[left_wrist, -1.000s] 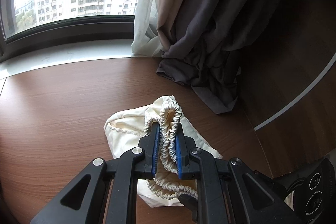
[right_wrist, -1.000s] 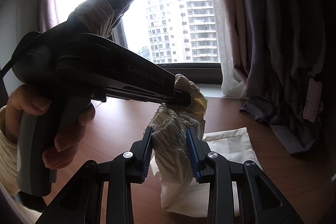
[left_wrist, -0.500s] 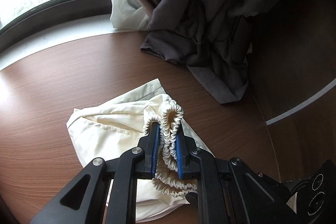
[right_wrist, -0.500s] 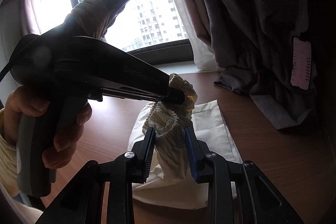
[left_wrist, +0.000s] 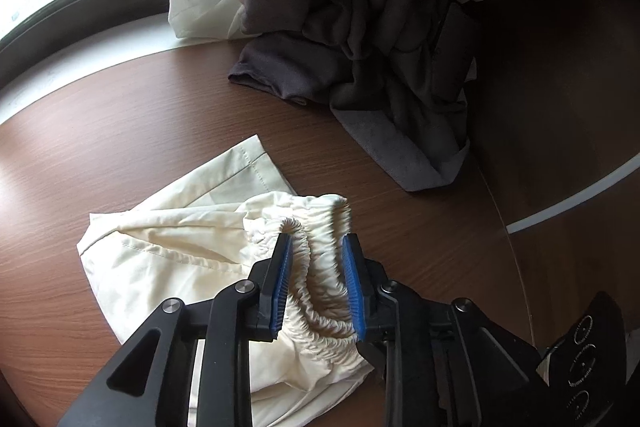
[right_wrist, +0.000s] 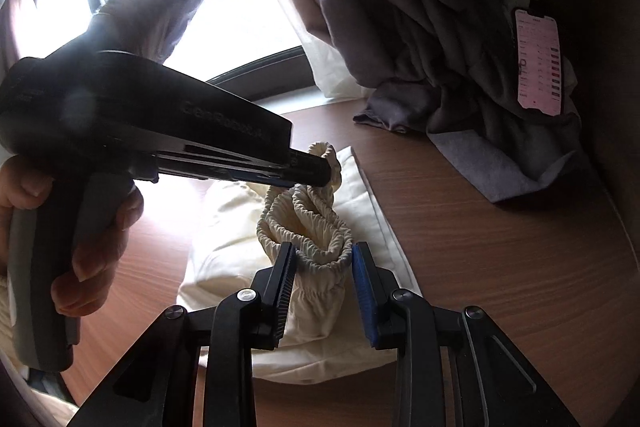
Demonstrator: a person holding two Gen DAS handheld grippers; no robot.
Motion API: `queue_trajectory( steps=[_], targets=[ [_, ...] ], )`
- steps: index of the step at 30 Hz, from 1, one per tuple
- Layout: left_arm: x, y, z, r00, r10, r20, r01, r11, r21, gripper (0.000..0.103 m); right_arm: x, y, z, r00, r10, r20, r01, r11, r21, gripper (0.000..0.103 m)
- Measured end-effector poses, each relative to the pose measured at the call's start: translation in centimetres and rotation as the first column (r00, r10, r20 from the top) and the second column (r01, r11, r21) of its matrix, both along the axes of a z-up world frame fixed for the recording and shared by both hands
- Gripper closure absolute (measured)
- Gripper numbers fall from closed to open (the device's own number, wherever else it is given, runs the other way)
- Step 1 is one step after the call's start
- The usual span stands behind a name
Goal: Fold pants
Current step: 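Lift the held waistband with both tools and fold it over the shorts, then open both tools and release the waistband onto the shorts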
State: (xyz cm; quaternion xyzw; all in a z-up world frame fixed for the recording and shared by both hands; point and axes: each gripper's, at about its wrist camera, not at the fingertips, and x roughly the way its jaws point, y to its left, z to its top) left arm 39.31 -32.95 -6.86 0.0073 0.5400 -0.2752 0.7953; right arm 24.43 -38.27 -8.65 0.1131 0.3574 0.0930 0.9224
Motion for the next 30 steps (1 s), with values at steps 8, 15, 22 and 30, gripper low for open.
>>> queue_trajectory(
  steps=[8, 15, 22, 30],
  targets=[
    [0.0, 0.9, 0.4, 0.996, -0.033, 0.078, 0.030, 0.999, 0.042, 0.069, 0.3, -2.5, -1.3, 0.995, -0.090, -0.052, 0.089, 0.996, -0.022, 0.072],
    [0.5, 1.5, -1.1, 0.979, -0.168, 0.119, 0.152, 0.979, 0.132, 0.068, -0.2, -3.4, -2.1, 0.977, -0.170, -0.127, 0.164, 0.985, -0.051, 0.071],
    [-0.2, 2.3, -1.2, 0.965, -0.217, 0.148, 0.194, 0.969, 0.155, 0.061, -0.1, -4.0, -0.8, 0.977, -0.202, -0.073, 0.200, 0.979, -0.036, 0.071],
    [-3.3, 5.6, -1.7, 0.978, -0.100, 0.181, 0.085, 0.993, 0.086, 0.058, 4.2, -3.7, 0.4, 0.998, -0.047, -0.034, 0.048, 0.999, 0.014, 0.071]
  ],
)
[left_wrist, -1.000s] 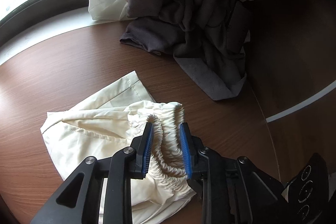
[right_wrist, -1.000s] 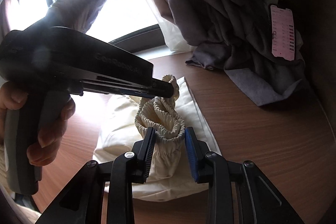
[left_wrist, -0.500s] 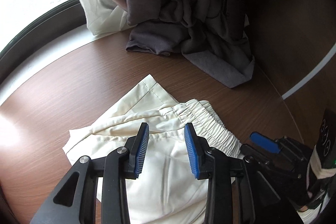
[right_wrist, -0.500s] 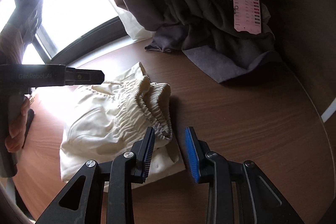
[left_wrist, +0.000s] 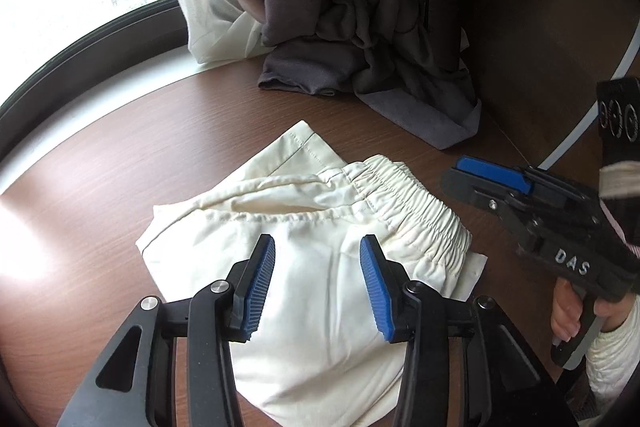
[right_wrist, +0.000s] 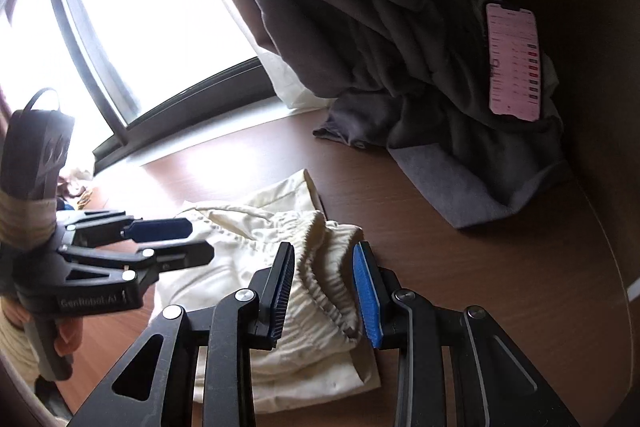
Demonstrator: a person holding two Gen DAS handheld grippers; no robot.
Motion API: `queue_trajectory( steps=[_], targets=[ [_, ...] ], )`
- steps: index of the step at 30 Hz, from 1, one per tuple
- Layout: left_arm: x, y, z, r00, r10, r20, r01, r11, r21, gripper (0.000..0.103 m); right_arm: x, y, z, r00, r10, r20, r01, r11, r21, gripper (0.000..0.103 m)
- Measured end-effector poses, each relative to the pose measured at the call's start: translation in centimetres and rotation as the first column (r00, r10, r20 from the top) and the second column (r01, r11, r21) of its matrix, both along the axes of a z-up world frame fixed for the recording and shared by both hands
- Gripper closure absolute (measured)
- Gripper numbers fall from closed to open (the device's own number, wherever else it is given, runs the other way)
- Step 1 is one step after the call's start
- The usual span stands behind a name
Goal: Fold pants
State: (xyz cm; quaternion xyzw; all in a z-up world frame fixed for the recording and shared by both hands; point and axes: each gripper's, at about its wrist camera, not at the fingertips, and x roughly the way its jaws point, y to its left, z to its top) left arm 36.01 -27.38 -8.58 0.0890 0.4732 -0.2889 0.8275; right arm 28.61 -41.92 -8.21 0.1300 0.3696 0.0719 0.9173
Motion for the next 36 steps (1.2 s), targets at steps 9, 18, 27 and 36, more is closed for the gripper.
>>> queue_trajectory(
  steps=[9, 18, 27, 36],
  targets=[
    [-1.6, 3.7, -2.4, 0.982, 0.184, -0.035, -0.185, 0.983, -0.020, 0.052, 4.7, 1.1, -2.1, 0.992, 0.100, -0.080, -0.099, 0.995, 0.023, 0.071],
    [-3.0, 3.3, -4.4, 0.986, 0.164, -0.014, -0.163, 0.986, 0.032, 0.047, 7.0, 0.3, -4.8, 0.979, 0.087, -0.186, -0.063, 0.989, 0.133, 0.071],
    [-3.4, 3.3, -5.2, 0.990, 0.140, -0.008, -0.139, 0.989, 0.046, 0.043, 7.6, 0.4, -5.5, 0.971, 0.086, -0.222, -0.051, 0.986, 0.159, 0.070],
    [-3.2, 3.7, -4.5, 0.990, 0.139, -0.023, -0.138, 0.990, 0.033, 0.042, 6.5, 1.7, -3.0, 0.990, 0.081, -0.119, -0.075, 0.996, 0.058, 0.090]
  ],
)
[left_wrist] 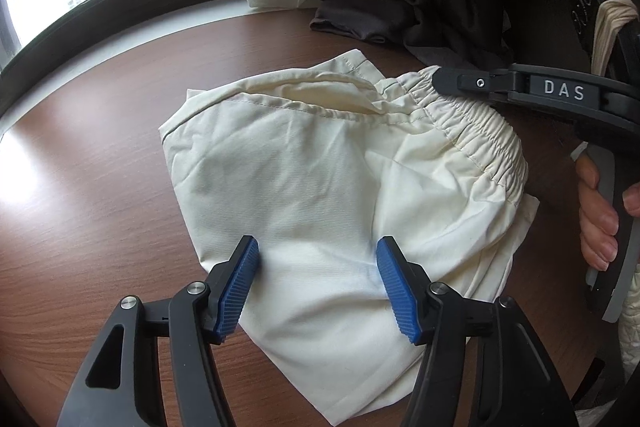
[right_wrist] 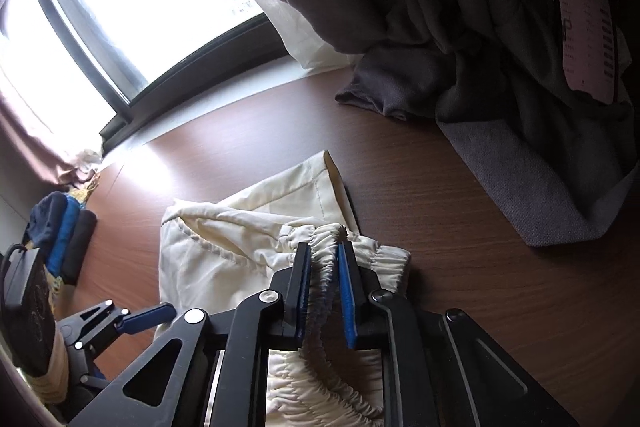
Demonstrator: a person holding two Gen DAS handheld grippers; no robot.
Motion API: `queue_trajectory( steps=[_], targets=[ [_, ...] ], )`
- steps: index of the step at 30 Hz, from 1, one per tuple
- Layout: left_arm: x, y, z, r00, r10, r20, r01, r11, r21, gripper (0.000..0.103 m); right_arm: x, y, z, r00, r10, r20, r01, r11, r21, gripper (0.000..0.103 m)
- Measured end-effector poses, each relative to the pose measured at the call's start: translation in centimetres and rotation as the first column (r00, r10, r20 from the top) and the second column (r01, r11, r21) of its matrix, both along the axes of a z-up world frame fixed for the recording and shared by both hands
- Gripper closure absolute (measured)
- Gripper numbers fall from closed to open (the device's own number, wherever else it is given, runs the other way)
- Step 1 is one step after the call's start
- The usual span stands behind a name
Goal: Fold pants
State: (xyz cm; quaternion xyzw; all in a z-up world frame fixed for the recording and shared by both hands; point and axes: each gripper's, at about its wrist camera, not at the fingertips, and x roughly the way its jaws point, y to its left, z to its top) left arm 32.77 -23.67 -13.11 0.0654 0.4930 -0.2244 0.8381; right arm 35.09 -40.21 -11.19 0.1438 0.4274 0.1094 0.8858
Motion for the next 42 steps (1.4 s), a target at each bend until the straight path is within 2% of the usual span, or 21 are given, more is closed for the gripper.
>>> queue_trajectory(
  steps=[5, 9, 18, 23, 31, 33, 35, 39, 42],
  targets=[
    [0.0, -0.1, 0.9, 1.000, -0.001, 0.003, 0.001, 1.000, -0.024, 0.042, -1.8, 0.5, 3.1, 0.994, -0.001, 0.111, 0.005, 1.000, -0.031, 0.092],
    [-0.5, -0.8, 1.6, 0.999, -0.030, 0.017, 0.031, 0.999, -0.026, 0.038, -2.4, -0.1, 4.1, 0.987, -0.041, 0.153, 0.049, 0.998, -0.048, 0.092],
    [-0.6, -2.2, 0.0, 0.997, -0.077, -0.010, 0.077, 0.997, 0.024, 0.037, -1.7, -3.6, 0.6, 0.984, -0.168, 0.064, 0.171, 0.984, -0.052, 0.092],
    [-0.7, -2.1, 0.0, 0.997, -0.076, -0.012, 0.077, 0.997, 0.025, 0.036, -1.3, -4.2, -1.0, 0.984, -0.178, 0.027, 0.179, 0.981, -0.069, 0.092],
    [-0.7, -2.2, -0.1, 0.997, -0.083, -0.006, 0.083, 0.996, 0.041, 0.033, -1.5, -3.9, -1.5, 0.981, -0.194, 0.023, 0.195, 0.972, -0.133, 0.090],
    [-0.8, -2.1, 0.1, 0.997, -0.083, -0.001, 0.083, 0.996, 0.041, 0.034, -1.8, -3.9, -1.3, 0.979, -0.200, 0.030, 0.202, 0.969, -0.142, 0.081],
    [-0.8, -1.8, 0.5, 0.997, -0.074, 0.003, 0.074, 0.997, 0.026, 0.034, -2.5, -3.8, -0.7, 0.976, -0.213, 0.044, 0.217, 0.964, -0.154, 0.067],
    [-0.9, -1.0, 0.9, 0.998, -0.057, 0.005, 0.057, 0.998, 0.004, 0.034, -4.6, -4.1, 0.2, 0.968, -0.244, 0.061, 0.250, 0.961, -0.121, 0.056],
    [-1.1, -0.8, 0.7, 0.998, -0.062, 0.012, 0.061, 0.998, 0.026, 0.034, -5.5, -4.3, 0.1, 0.964, -0.261, 0.056, 0.265, 0.960, -0.094, 0.049]
  ],
)
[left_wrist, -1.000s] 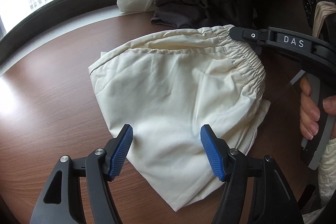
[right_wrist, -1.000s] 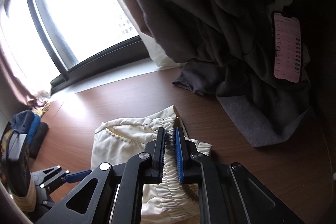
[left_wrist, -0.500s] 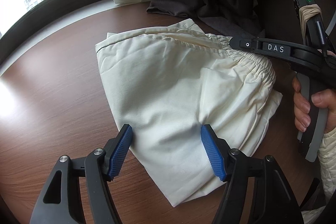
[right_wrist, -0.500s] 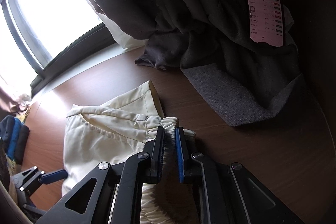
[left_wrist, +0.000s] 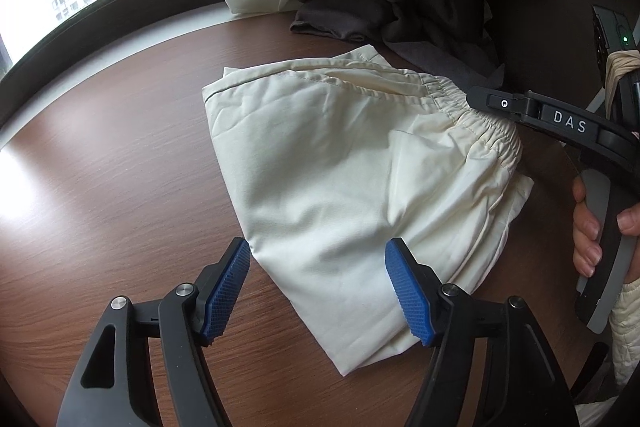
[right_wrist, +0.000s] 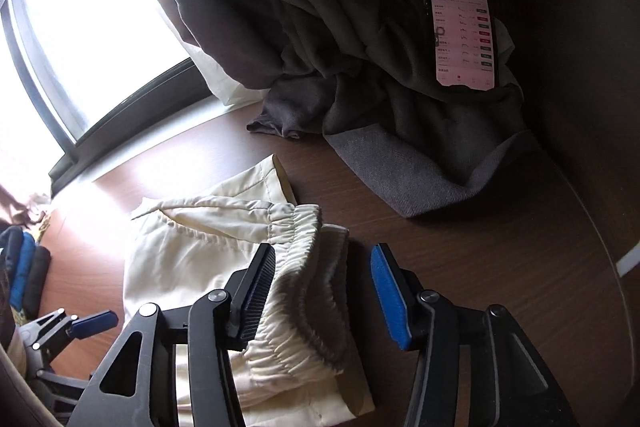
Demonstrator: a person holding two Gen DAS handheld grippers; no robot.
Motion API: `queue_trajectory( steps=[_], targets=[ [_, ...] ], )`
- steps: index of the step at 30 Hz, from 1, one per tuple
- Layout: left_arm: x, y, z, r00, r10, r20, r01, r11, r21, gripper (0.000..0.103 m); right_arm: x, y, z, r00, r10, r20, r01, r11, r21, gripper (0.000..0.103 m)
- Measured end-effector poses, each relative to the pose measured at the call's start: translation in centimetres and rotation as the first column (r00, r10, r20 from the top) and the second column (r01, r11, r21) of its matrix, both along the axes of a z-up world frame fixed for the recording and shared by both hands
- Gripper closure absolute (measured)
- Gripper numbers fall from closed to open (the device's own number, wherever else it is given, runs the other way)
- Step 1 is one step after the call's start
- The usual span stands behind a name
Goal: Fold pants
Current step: 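Open the right tool and release the waistband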
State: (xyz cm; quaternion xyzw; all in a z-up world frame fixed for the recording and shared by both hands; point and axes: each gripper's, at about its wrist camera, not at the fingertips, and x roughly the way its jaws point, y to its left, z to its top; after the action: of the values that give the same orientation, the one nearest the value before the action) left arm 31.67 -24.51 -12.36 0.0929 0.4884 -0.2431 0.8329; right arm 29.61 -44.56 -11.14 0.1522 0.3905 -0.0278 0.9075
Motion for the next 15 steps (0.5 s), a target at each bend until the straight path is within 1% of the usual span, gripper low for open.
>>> queue_trajectory(
  steps=[3, 5, 8, 11, 14, 15],
  targets=[
    [0.0, 0.1, -0.1, 1.000, 0.003, 0.005, -0.003, 1.000, 0.016, 0.034, 0.1, -0.4, -0.6, 1.000, -0.016, -0.019, 0.017, 0.999, 0.046, 0.049],
    [0.0, 0.4, 0.0, 1.000, 0.013, 0.006, -0.013, 1.000, 0.006, 0.034, 0.2, -0.7, -1.0, 0.999, -0.031, -0.038, 0.034, 0.997, 0.074, 0.049],
    [0.1, 1.0, 0.5, 0.999, 0.029, 0.015, -0.029, 0.999, -0.017, 0.034, -0.2, -0.9, -0.8, 0.998, -0.064, -0.029, 0.066, 0.993, 0.099, 0.049],
    [0.4, 1.6, 0.9, 0.999, 0.046, 0.029, -0.045, 0.999, -0.031, 0.034, -1.4, -0.5, 0.1, 0.994, -0.104, -0.015, 0.105, 0.989, 0.105, 0.049],
    [0.8, 2.6, 1.5, 0.996, 0.077, 0.034, -0.075, 0.996, -0.050, 0.034, -3.4, 0.1, 1.3, 0.985, -0.170, 0.002, 0.169, 0.980, 0.105, 0.048],
    [0.9, 2.9, 1.7, 0.996, 0.086, 0.034, -0.084, 0.995, -0.053, 0.034, -4.4, 0.3, 1.8, 0.981, -0.195, 0.001, 0.194, 0.974, 0.115, 0.047]
  ],
)
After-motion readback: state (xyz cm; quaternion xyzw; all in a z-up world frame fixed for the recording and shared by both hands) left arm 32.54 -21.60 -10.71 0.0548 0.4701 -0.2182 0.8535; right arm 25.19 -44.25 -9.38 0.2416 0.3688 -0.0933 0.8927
